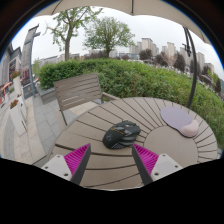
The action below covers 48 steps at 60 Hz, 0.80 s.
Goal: Arrange mouse
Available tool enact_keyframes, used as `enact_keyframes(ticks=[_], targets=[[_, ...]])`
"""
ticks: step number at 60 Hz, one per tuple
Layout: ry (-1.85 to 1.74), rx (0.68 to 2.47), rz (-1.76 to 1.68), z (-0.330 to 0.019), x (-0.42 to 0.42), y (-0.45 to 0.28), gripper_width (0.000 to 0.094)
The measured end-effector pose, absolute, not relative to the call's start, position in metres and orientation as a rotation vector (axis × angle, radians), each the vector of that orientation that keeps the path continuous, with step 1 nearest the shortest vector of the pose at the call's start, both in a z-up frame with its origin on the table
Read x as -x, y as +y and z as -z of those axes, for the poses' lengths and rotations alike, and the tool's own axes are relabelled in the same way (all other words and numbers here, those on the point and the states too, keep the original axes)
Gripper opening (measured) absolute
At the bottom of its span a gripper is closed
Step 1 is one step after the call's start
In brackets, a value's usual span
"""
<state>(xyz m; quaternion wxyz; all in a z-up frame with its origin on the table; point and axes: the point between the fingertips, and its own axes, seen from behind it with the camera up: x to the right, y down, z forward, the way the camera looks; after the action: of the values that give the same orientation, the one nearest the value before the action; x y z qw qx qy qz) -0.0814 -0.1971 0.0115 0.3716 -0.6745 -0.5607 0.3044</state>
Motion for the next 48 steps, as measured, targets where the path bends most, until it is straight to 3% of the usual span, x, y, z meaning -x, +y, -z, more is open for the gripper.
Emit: enact_keyframes(ticks=[13, 48], targets=[[-1.401, 1.748, -0.756, 0.008, 0.124, -0.183, 0.0857], [-1.450, 1.736, -0.712, 0.015, 0.226, -0.164, 0.0855]])
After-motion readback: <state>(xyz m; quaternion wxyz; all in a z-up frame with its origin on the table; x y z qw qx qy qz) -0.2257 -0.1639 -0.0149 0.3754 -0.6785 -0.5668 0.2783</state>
